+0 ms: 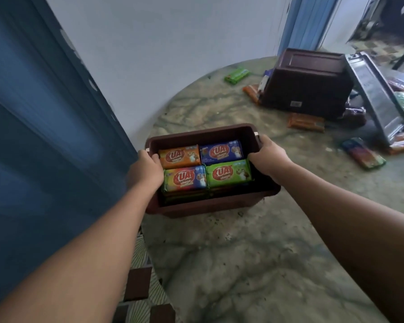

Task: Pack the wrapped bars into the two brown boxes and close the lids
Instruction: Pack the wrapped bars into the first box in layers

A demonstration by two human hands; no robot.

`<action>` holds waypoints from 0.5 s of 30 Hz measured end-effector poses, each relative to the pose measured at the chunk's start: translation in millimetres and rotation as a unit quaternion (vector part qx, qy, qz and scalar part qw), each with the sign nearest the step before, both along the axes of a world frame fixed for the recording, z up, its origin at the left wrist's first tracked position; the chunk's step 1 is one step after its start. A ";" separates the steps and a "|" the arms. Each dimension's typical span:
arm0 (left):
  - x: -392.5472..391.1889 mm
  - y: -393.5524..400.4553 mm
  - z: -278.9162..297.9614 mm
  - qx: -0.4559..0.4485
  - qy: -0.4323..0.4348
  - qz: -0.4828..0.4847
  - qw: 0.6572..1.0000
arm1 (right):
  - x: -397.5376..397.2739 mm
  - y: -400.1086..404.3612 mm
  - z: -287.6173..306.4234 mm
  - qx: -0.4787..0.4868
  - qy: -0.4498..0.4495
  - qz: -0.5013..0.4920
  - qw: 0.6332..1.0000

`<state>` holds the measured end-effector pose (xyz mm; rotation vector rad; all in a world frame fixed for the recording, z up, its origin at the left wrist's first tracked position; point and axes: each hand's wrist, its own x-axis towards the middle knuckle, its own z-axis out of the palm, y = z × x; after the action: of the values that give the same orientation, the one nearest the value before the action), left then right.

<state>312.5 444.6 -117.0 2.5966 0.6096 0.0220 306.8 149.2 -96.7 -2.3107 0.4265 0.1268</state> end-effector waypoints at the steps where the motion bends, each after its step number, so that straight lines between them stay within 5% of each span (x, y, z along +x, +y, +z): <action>1: -3.2 -0.9 0.6 0.001 0.001 0.004 1.000 | 0.2 -0.4 0.1 0.001 -0.002 0.004 1.000; 15: -90.1 -38.6 4.0 0.001 0.000 0.123 0.992 | -20.6 -28.6 -0.9 -0.004 0.002 0.120 0.993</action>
<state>222.4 406.0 -113.0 2.5069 0.9262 0.1012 286.3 120.6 -97.5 -2.3628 0.1487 0.2479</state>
